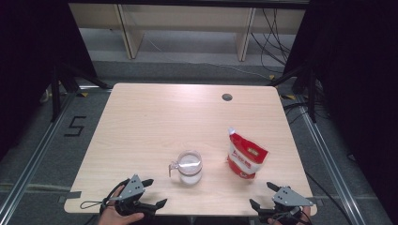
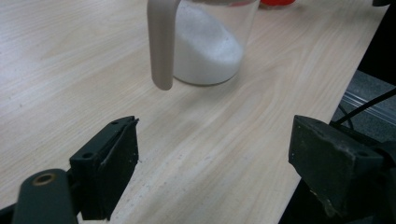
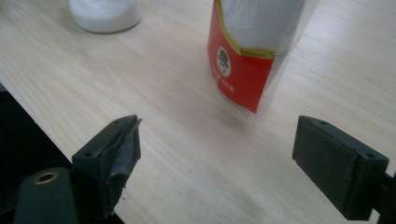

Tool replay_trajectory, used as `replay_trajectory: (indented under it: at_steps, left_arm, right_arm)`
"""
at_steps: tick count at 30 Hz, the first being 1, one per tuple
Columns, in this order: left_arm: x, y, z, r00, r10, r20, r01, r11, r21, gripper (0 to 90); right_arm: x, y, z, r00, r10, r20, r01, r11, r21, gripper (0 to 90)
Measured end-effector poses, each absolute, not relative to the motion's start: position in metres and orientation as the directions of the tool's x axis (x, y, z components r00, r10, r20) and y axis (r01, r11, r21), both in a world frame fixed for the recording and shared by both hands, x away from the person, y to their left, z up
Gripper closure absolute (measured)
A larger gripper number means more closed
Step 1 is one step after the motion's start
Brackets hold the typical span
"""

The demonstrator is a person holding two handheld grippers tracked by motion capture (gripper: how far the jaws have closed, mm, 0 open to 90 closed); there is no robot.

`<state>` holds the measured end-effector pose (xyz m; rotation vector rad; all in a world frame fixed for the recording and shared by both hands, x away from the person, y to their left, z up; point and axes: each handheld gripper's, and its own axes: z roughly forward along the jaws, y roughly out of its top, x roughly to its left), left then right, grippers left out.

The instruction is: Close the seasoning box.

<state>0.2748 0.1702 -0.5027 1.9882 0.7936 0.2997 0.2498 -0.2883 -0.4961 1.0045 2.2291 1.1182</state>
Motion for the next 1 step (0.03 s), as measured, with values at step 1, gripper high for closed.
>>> replay_trajectory:
  at_steps: [1]
  left_arm:
    - [0.2759, 0.1718, -0.5028, 0.758, 0.645, -0.098, 0.414, -0.359, 0.836, 15.7]
  right_arm:
    - [0.2503, -0.2888, -0.4963, -0.632, 0.771, -0.079, 0.401, 0.412, 0.818, 15.7]
